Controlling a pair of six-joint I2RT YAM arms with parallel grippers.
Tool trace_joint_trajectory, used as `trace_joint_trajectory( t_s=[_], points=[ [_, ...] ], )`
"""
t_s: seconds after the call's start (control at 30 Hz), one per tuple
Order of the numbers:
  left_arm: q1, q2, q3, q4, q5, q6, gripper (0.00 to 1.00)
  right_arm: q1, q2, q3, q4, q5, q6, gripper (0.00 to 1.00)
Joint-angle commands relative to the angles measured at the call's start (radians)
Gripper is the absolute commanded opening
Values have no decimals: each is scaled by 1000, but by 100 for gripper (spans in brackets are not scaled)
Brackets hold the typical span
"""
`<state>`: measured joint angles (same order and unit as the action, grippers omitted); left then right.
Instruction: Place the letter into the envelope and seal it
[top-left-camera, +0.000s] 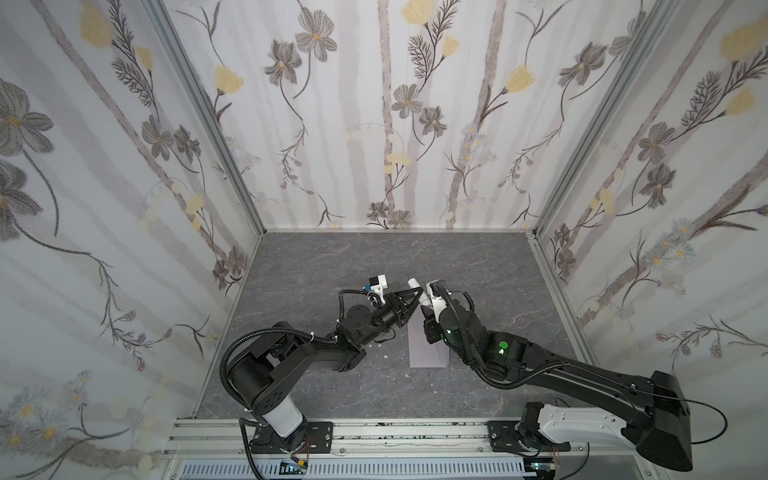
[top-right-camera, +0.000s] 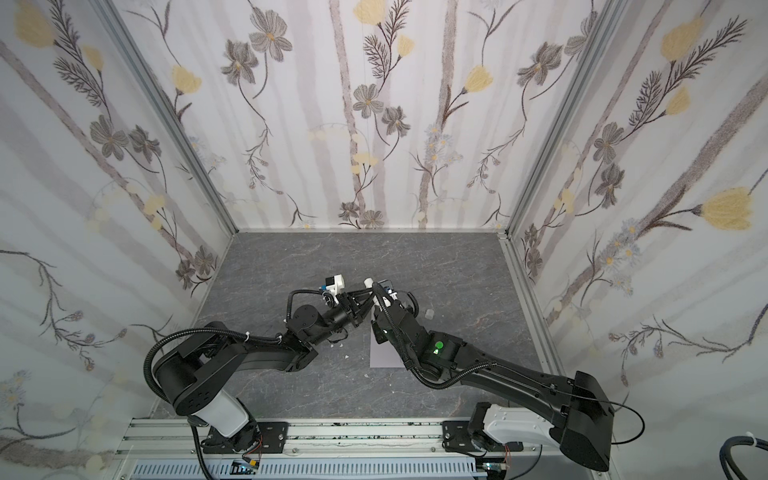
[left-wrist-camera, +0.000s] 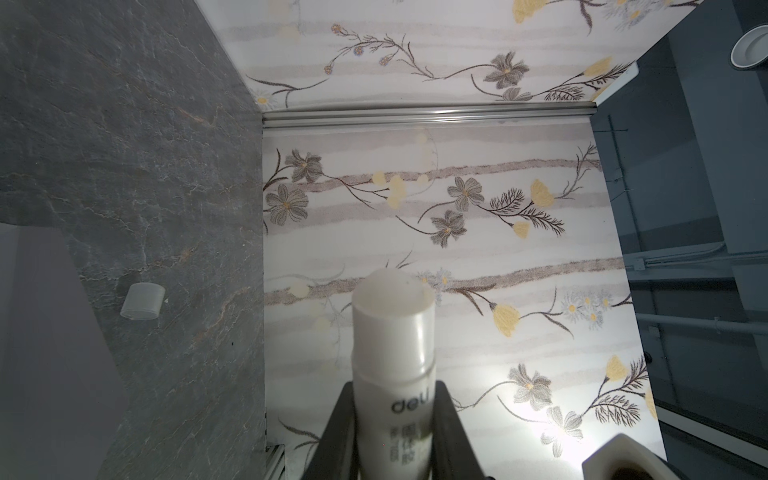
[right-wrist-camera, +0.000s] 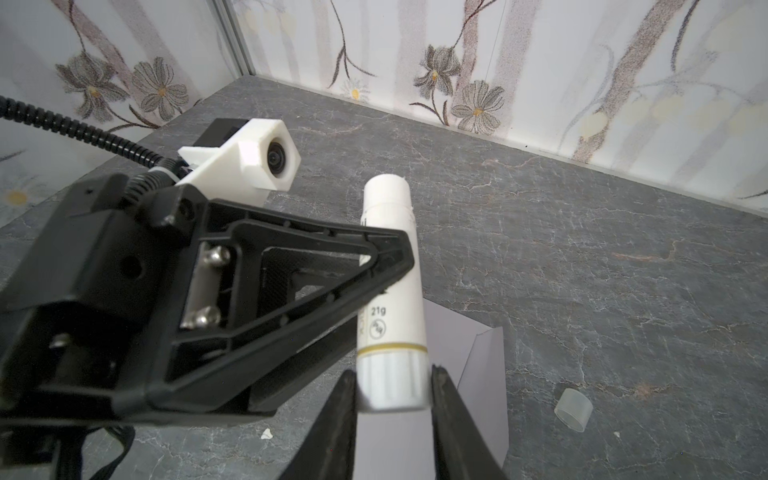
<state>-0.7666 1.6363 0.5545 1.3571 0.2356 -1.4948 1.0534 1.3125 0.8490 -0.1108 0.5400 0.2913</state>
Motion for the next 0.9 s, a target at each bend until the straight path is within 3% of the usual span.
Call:
trace_joint_trajectory(
  t_s=[0.0, 0.23, 0.87],
  points=[
    [1, -6, 8, 22, 7, 6, 0, -3, -2, 6, 67, 18, -15, 20],
    [2, 3, 16, 22, 22, 3, 0, -35, -38, -34, 178, -151, 75, 13],
    [-4, -1, 11, 22, 30, 8, 0, -220, -128, -154, 411, -525, 434, 16]
  ],
)
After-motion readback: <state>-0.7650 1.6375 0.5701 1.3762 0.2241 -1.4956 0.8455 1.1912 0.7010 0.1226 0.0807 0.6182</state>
